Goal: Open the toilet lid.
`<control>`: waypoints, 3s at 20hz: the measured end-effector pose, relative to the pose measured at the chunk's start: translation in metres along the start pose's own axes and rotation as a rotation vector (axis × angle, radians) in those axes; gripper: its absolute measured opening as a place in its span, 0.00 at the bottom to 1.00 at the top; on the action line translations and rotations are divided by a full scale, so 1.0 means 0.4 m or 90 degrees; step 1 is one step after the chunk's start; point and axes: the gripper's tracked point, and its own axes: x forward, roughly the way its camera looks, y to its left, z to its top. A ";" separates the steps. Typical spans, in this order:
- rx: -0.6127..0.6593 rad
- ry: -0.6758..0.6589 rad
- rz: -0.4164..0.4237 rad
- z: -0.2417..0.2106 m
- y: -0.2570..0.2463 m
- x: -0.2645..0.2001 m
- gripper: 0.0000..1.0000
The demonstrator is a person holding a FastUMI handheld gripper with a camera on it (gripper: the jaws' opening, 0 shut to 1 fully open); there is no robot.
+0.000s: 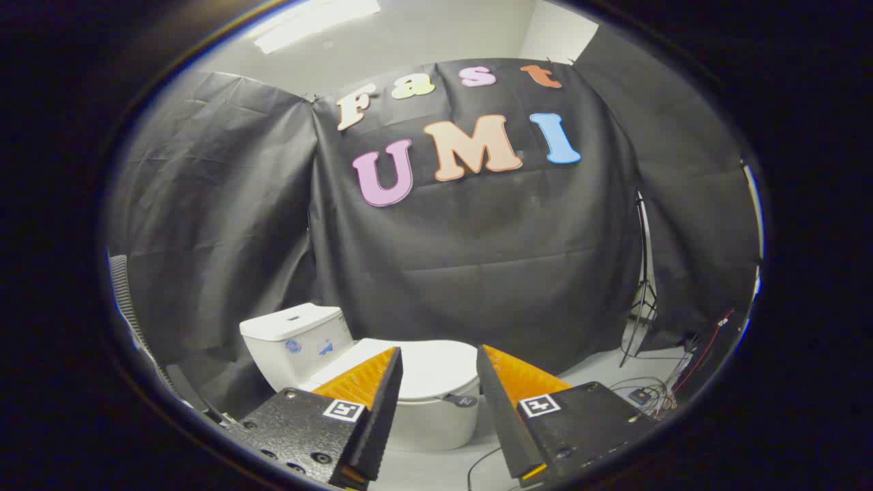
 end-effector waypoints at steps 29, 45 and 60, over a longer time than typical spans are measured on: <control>0.242 -0.130 -0.008 0.096 -0.055 0.136 0.66; 0.574 -0.137 0.015 -0.081 -0.017 0.385 0.63; 0.816 -0.033 -0.041 -0.421 -0.024 0.513 0.63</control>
